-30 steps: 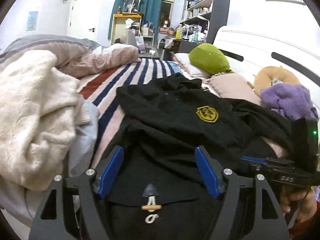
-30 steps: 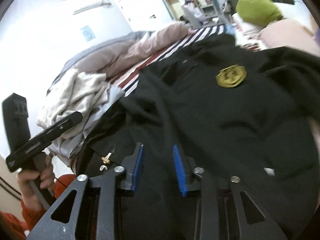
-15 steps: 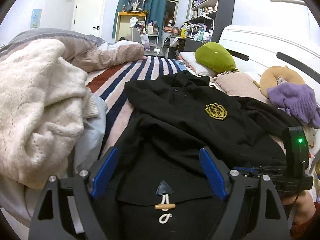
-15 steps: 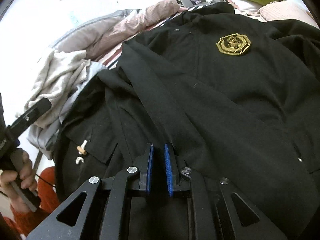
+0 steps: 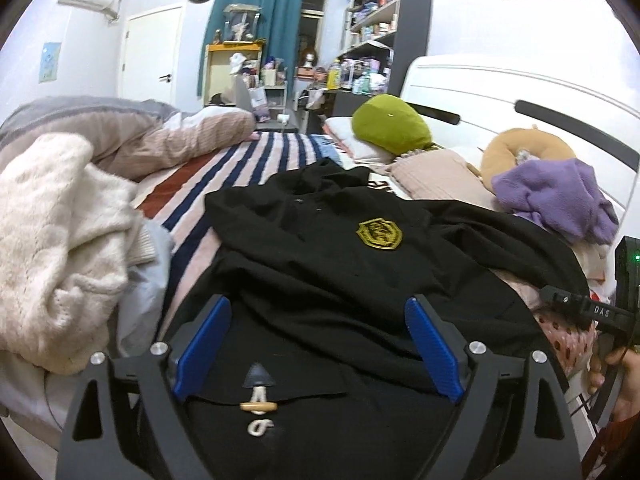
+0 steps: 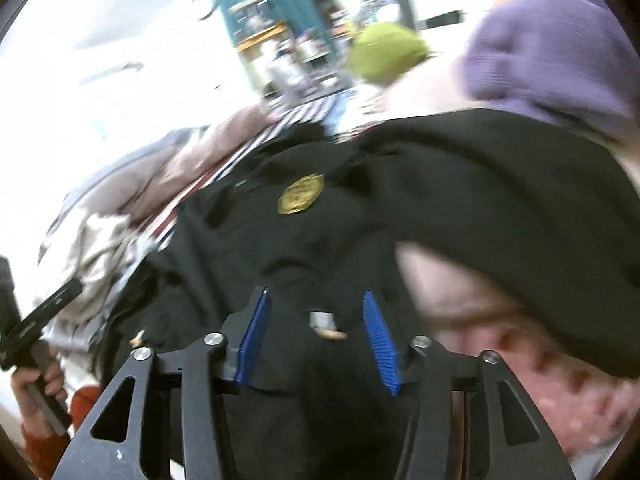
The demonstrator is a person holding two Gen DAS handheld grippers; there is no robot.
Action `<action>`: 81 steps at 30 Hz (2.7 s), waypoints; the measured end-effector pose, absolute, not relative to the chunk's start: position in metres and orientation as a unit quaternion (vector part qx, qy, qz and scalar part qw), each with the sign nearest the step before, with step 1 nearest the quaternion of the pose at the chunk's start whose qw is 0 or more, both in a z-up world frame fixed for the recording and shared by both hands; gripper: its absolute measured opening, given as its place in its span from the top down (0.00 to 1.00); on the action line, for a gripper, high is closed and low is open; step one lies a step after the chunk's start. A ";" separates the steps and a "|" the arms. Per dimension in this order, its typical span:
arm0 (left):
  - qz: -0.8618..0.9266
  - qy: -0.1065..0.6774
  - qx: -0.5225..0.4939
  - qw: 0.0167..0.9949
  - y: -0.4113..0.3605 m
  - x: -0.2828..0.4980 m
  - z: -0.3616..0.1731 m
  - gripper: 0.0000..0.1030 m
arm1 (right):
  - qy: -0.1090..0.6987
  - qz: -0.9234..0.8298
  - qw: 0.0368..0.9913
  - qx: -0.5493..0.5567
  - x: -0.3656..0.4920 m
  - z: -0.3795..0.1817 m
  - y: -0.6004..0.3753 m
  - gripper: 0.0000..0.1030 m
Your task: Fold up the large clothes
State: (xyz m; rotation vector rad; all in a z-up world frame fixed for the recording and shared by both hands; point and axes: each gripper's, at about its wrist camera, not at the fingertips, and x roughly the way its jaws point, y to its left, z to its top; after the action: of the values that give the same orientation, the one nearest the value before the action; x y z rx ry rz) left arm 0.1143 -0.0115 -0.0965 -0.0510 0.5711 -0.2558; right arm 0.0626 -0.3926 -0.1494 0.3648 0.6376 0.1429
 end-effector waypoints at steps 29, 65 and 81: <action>-0.114 0.291 0.014 0.950 -0.076 0.125 -0.082 0.12 | 0.226 0.028 0.929 0.290 0.067 -0.185 -0.497 0.37; -0.031 0.277 -0.067 0.958 0.081 0.102 -0.112 0.11 | 0.419 0.312 0.852 -0.039 0.148 -0.214 -0.121 0.90; -0.046 0.280 -0.076 0.956 0.074 0.109 -0.116 0.11 | 0.347 0.210 0.912 0.051 0.103 -0.162 -0.226 0.16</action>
State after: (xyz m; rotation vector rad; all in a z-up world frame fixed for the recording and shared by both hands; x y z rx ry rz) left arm 0.1091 0.0743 -0.1164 -0.1544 0.5683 -0.0924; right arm 0.1032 -0.2256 -0.1618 0.1058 0.7158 0.4331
